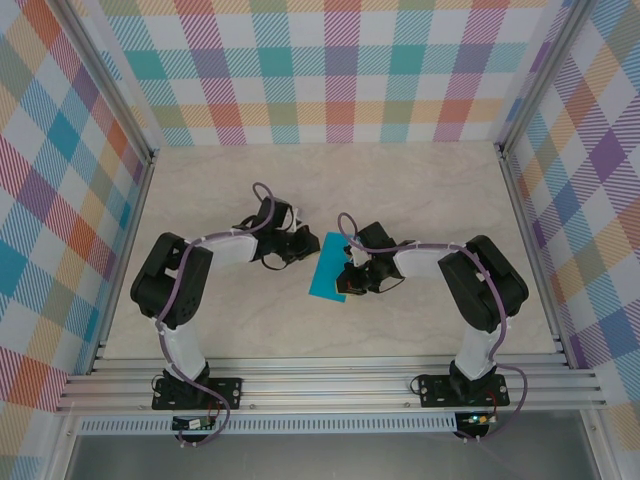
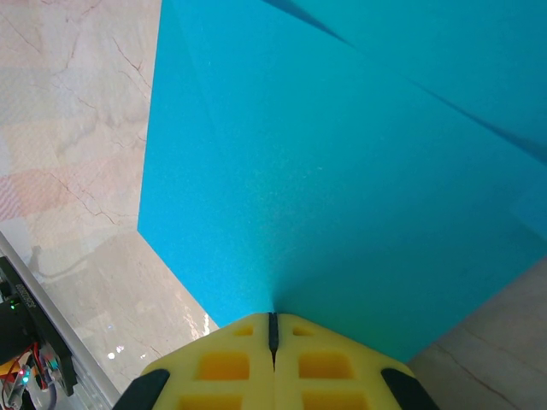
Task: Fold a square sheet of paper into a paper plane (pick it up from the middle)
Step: Fold the triangle a second time at the center of the table.
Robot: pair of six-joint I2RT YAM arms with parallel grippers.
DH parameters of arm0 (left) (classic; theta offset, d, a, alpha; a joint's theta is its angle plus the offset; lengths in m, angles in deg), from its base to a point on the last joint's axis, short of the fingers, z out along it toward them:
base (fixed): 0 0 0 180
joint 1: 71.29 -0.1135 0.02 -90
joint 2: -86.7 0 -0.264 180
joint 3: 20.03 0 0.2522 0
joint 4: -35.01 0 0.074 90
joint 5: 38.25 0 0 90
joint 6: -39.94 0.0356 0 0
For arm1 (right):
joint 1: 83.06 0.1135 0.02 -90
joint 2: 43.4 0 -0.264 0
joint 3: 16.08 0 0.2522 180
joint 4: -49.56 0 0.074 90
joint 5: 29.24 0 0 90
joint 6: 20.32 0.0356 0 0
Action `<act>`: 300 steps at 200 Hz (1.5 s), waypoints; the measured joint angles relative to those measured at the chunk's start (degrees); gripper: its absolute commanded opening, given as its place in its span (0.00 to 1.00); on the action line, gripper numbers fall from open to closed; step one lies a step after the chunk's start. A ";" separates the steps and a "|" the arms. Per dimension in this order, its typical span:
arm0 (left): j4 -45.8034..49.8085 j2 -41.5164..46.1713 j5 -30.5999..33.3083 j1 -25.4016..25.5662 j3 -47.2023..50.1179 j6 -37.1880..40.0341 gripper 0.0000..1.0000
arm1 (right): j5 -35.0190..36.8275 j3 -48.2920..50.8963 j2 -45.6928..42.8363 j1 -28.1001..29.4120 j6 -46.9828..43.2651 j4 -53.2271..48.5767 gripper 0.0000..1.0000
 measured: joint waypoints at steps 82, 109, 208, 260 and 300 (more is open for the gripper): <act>0.11 -4.92 -1.11 4.55 0.39 -0.04 0.04 | -0.02 0.00 -0.02 0.00 0.28 0.00 0.03; 0.26 -5.97 -0.87 4.59 0.33 -0.02 0.02 | -0.04 0.00 -0.02 0.00 0.28 0.00 0.03; 0.46 -5.99 -0.52 4.59 0.26 -0.04 0.01 | -1.05 4.48 -3.43 -0.24 -1.36 0.52 0.07; 0.46 -5.99 -0.52 4.59 0.26 -0.04 0.01 | -1.31 4.85 -4.09 -0.26 -2.58 -0.94 0.08; 0.46 -5.99 -0.55 4.59 0.26 -0.04 0.01 | 0.76 4.85 -6.03 -0.26 -2.93 -3.85 0.05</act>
